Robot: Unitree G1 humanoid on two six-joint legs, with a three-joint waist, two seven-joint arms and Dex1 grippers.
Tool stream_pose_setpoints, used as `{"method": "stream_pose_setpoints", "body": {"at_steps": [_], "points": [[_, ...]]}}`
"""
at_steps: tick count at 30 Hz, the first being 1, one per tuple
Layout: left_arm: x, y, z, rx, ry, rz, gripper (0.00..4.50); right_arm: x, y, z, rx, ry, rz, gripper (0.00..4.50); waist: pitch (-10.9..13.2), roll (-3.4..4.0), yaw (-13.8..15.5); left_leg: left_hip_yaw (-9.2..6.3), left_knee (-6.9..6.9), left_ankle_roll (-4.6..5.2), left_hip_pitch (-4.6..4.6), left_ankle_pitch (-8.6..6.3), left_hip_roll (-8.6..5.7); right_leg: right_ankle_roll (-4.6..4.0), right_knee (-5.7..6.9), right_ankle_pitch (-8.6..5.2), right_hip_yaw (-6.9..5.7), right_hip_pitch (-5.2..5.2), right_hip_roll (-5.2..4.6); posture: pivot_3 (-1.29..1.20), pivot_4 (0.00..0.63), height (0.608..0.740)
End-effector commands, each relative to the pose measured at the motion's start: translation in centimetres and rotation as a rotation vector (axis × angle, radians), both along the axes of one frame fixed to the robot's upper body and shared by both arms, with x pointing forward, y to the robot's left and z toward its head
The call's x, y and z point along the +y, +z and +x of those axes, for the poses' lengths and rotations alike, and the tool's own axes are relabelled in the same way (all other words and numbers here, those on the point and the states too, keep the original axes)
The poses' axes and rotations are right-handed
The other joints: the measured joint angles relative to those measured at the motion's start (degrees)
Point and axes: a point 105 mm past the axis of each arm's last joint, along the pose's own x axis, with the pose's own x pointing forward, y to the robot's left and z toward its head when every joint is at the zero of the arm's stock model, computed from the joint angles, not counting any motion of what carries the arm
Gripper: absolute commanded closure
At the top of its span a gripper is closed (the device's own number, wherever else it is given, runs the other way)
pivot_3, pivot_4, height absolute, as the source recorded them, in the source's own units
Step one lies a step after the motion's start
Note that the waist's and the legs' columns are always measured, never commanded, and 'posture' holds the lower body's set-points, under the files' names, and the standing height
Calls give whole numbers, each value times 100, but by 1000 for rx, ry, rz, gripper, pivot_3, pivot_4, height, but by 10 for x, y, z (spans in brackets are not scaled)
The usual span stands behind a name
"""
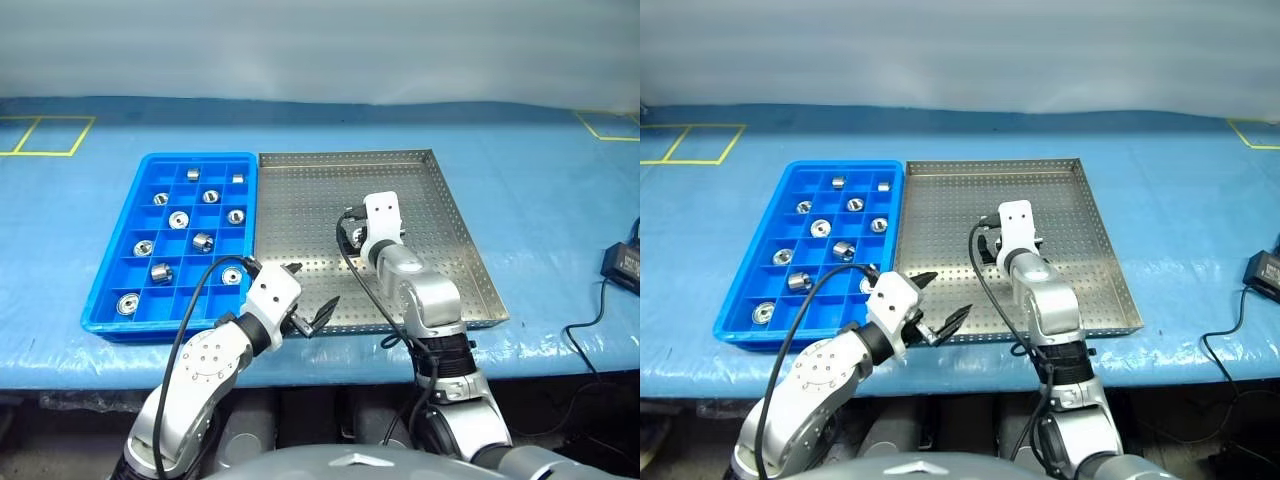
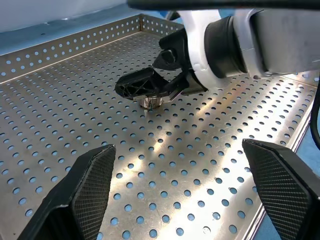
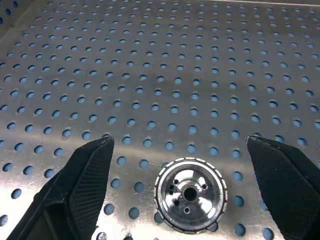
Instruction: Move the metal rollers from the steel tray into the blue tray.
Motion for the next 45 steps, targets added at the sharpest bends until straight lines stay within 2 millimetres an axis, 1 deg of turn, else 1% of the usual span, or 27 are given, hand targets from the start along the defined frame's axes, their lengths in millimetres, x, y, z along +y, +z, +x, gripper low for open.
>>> {"method": "stream_pose_setpoints", "body": {"at_steps": [1, 5, 6, 7, 8, 11, 15, 17, 20, 23, 25, 28, 31, 33, 34, 35, 38, 42, 45], "points": [[1, 7, 1, -30, 10, -10, 66, 0, 3, 6, -37, -6, 8, 569, 0, 0, 17, 0, 0, 0, 0, 0, 0, 0, 0, 0, 1, 0, 0, 171, 150, 740], [2, 7, 1, -32, 21, -10, 66, -3, -6, 4, -13, -14, 5, 1929, 0, 0, 29, 2, 1, 1, 1, 0, 0, 0, 0, 0, 3, 0, -1, 180, 150, 740], [2, 7, 1, -34, 25, -10, 66, -3, -6, 4, -14, -12, 5, 2213, 0, 1, 30, 2, 1, 1, 1, 0, 0, 0, 0, 0, 3, 0, -1, 182, 150, 740], [3, 7, 1, -35, 30, -11, 66, -3, -4, 3, -18, -9, 6, 2589, 0, 0, 32, 3, 1, 1, 2, 0, 1, 0, 0, 0, 4, 0, 0, 184, 150, 740], [3, 8, 2, -37, 36, -10, 66, -2, -2, 3, -24, -2, 8, 2793, 0, 0, 33, 3, 1, 1, 2, 0, 1, 0, 1, 0, 4, 0, 0, 187, 150, 740], [6, 9, 3, -45, 66, -13, 66, 7, 11, 3, -53, 38, 10, 2776, 1, 1, 42, 3, 1, 1, 3, 0, 2, -1, 1, 0, 4, 1, 0, 198, 150, 740], [18, 14, 9, -77, 175, -27, 66, 36, 40, 0, -111, 170, 13, 2776, 2, 2, 47, 4, -2, 1, 0, 0, 2, 0, 1, 0, 5, -3, 0, 236, 150, 740], [30, 21, 14, -106, 264, -44, 66, 56, 57, -2, -150, 254, 16, 2776, 2, 2, 64, 4, -2, 1, 1, 0, 4, 2, 3, 1, 5, -4, 2, 260, 150, 740], [48, 30, 18, -151, 377, -49, 66, 80, 76, -6, -194, 354, 33, 2776, 2, 2, 128, -2, -2, 0, 2, 0, 6, 1, 7, 1, -1, -4, 5, 319, 150, 740], [68, 37, 17, -186, 502, -55, 66, 106, 89, -15, -220, 463, 57, 2776, 2, 1, 275, -11, -9, 0, 1, 0, 5, -2, 5, -1, -9, -3, 4, 379, 150, 740], [81, 39, 13, -199, 575, -57, 66, 121, 92, -22, -226, 538, 63, 2776, 2, 0, 375, -15, -13, 0, -5, 0, 2, -2, -5, -1, -14, -3, 0, 422, 150, 740], [97, 38, 5, -199, 674, -62, 66, 138, 90, -32, -217, 614, 74, 2776, 3, 0, 558, -21, -15, 1, -11, -2, -2, -2, -14, -1, -21, -3, -4, 468, 150, 740], [111, 32, -13, -172, 736, -45, 66, 153, 81, -44, -187, 680, 90, 2776, 4, -7, 703, -25, -14, 1, -15, -3, -3, -5, -17, -4, -27, -3, -8, 503, 150, 740], [115, 30, -20, -163, 755, -41, 66, 157, 77, -48, -173, 701, 95, 2776, 4, -7, 788, -27, -15, 0, -16, -3, -2, -16, -19, -11, -31, -5, -9, 516, 150, 740], [117, 30, -22, -164, 764, -28, 66, 158, 76, -50, -166, 707, 97, 2776, 6, -5, 866, -28, -15, -1, -16, -4, -1, -38, -21, -24, -35, -4, -10, 523, 150, 740], [119, 29, -25, -163, 773, -17, 66, 159, 73, -52, -156, 717, 100, 2776, 7, -7, 942, -30, -15, -1, -17, -3, -1, -38, -19, -25, -39, -5, -11, 526, 150, 740], [122, 26, -29, -154, 788, -18, 66, 162, 62, -59, -119, 740, 103, 2776, 6, -8, 1098, -37, -11, -4, -15, -3, 2, -42, -19, -29, -51, -7, -10, 533, 150, 740], [119, 24, -30, -143, 769, -25, 66, 163, 43, -71, -46, 760, 111, 2776, 6, -8, 1308, -34, -13, -8, -19, -5, 2, -41, -23, -29, -54, -11, -13, 533, 150, 740], [117, 22, -31, -136, 758, -26, 66, 162, 36, -79, -17, 773, 112, 2776, 5, -8, 1412, -33, -15, -10, -26, -7, 3, -42, -22, -30, -57, -15, -11, 528, 150, 740]]}}
